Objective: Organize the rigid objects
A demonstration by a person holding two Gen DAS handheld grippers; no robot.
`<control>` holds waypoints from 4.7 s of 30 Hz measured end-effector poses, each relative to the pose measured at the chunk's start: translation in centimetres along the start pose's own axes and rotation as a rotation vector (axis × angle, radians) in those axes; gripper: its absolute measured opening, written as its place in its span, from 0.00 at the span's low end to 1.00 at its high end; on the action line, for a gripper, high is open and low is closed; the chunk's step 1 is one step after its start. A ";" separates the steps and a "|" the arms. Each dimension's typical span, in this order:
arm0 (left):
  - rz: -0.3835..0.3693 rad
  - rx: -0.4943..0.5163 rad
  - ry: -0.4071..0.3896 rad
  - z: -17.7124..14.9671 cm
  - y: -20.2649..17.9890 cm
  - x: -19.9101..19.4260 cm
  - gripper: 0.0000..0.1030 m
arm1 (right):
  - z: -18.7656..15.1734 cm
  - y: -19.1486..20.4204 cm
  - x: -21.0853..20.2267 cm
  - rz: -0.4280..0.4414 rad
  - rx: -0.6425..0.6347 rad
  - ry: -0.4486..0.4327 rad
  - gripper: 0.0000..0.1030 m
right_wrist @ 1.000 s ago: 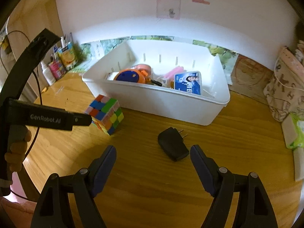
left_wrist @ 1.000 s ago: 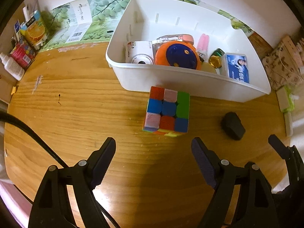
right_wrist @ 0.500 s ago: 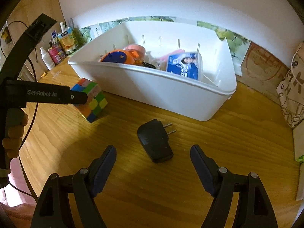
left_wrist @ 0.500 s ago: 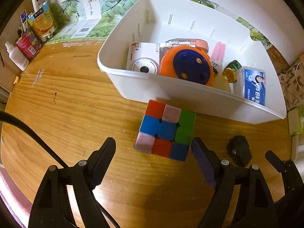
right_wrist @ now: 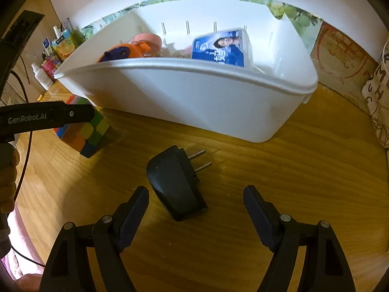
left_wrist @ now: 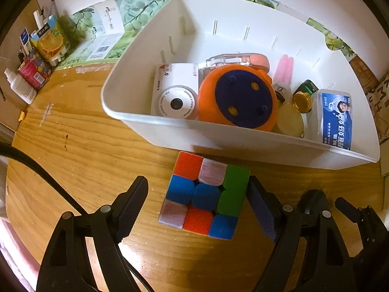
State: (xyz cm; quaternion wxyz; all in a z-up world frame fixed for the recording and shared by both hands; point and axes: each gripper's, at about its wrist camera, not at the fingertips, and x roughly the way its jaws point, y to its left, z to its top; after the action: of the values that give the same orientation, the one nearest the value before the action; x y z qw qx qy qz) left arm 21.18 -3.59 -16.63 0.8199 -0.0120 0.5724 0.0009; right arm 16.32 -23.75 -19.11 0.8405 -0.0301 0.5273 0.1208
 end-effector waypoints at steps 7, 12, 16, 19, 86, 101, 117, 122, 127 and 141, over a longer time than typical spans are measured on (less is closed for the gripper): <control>-0.006 -0.005 0.021 0.2 -0.5 0.9 0.81 | 0.0 -0.2 0.3 0.001 -0.029 -0.010 0.78; -0.014 0.019 0.038 0.2 -1.2 1.2 0.80 | 0.3 0.2 0.4 0.004 -0.051 -0.018 0.72; -0.007 0.031 0.039 0.1 -1.6 1.1 0.64 | 0.5 0.8 0.4 0.011 -0.081 -0.029 0.61; -0.009 0.008 0.060 0.0 -1.0 1.4 0.61 | 0.5 1.4 0.3 0.019 -0.100 -0.027 0.49; -0.250 0.157 -0.279 10.6 -0.5 -10.4 0.61 | 12.1 1.3 -9.8 -0.119 -0.020 -0.463 0.41; -0.189 0.093 -0.250 12.8 -0.6 -4.7 0.76 | 13.0 -0.5 -6.1 -0.092 0.075 -0.402 0.64; -0.247 0.045 -0.289 9.6 1.2 -8.5 0.84 | 10.5 1.5 -11.2 -0.067 0.110 -0.499 0.80; -0.232 0.043 -0.296 6.8 2.3 -9.8 0.87 | 7.9 1.9 -11.6 -0.025 0.173 -0.475 0.83; -0.201 0.041 -0.257 3.6 3.3 -9.7 0.87 | 4.3 2.8 -10.4 -0.003 0.212 -0.385 0.83; -0.161 0.020 -0.065 -4.4 5.1 -10.8 0.87 | -3.2 4.1 -11.6 0.009 0.356 -0.107 0.83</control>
State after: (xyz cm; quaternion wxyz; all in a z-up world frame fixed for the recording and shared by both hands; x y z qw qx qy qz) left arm 13.27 1.57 -8.05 0.8356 -0.0495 0.5425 -0.0703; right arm 7.71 -22.31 -9.81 0.8588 0.1281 0.4951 0.0310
